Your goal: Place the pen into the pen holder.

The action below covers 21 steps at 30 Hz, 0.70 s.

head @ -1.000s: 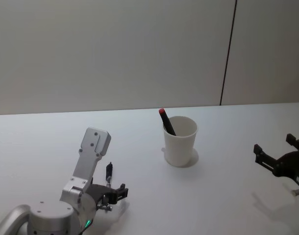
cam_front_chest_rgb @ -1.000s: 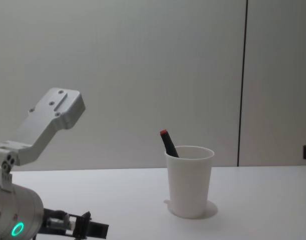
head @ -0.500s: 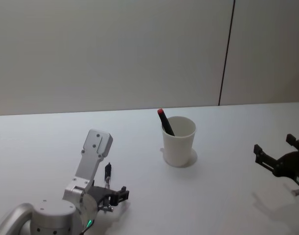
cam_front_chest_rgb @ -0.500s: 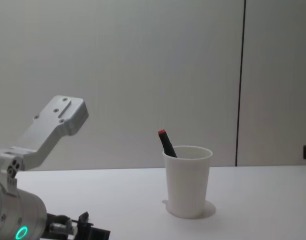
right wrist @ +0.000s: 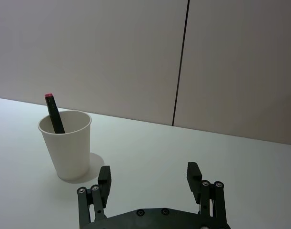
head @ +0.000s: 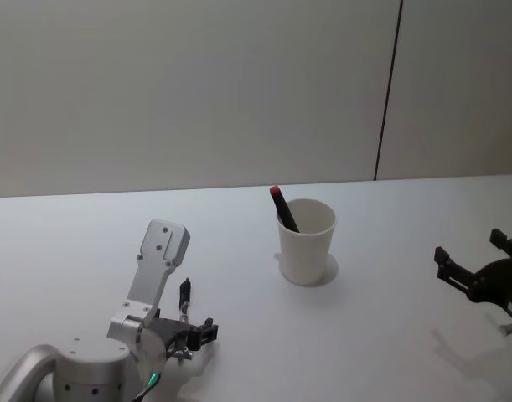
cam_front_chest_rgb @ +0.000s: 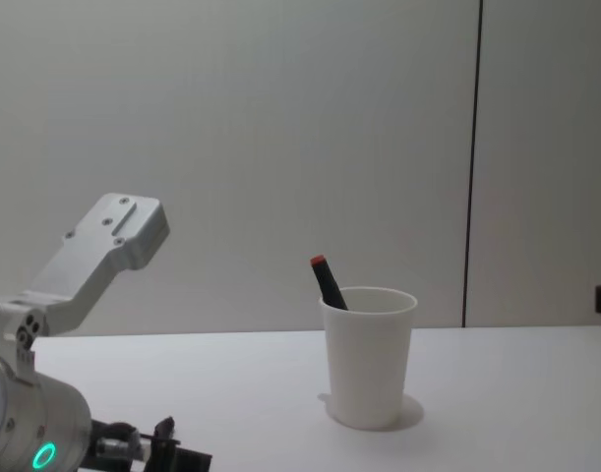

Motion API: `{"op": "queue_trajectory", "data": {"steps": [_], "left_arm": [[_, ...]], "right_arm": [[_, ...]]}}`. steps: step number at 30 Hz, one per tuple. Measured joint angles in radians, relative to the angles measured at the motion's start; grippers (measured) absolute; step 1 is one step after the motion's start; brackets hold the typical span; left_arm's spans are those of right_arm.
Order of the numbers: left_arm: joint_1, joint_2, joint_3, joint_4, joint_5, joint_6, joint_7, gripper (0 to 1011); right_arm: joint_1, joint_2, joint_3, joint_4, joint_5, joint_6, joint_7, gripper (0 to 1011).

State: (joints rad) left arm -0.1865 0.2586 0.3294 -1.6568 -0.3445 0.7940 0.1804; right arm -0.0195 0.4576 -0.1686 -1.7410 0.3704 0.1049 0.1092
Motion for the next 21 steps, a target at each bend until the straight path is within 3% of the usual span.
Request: {"op": "queue_trajectory", "data": {"steps": [5, 17, 21], "left_arm": [[0.0, -0.005, -0.005, 0.004, -0.004, 0.005, 0.009, 904], [0.004, -0.017, -0.017, 0.009, -0.011, 0.016, 0.025, 547], [0.006, -0.021, -0.021, 0.011, -0.011, 0.022, 0.027, 382]], "right_arm": [[0.0, 0.0, 0.0, 0.0, 0.0, 0.0, 0.0, 1001], [0.0, 0.0, 0.0, 0.0, 0.0, 0.0, 0.0, 1001], [0.0, 0.0, 0.0, 0.0, 0.0, 0.0, 0.0, 1001]]}}
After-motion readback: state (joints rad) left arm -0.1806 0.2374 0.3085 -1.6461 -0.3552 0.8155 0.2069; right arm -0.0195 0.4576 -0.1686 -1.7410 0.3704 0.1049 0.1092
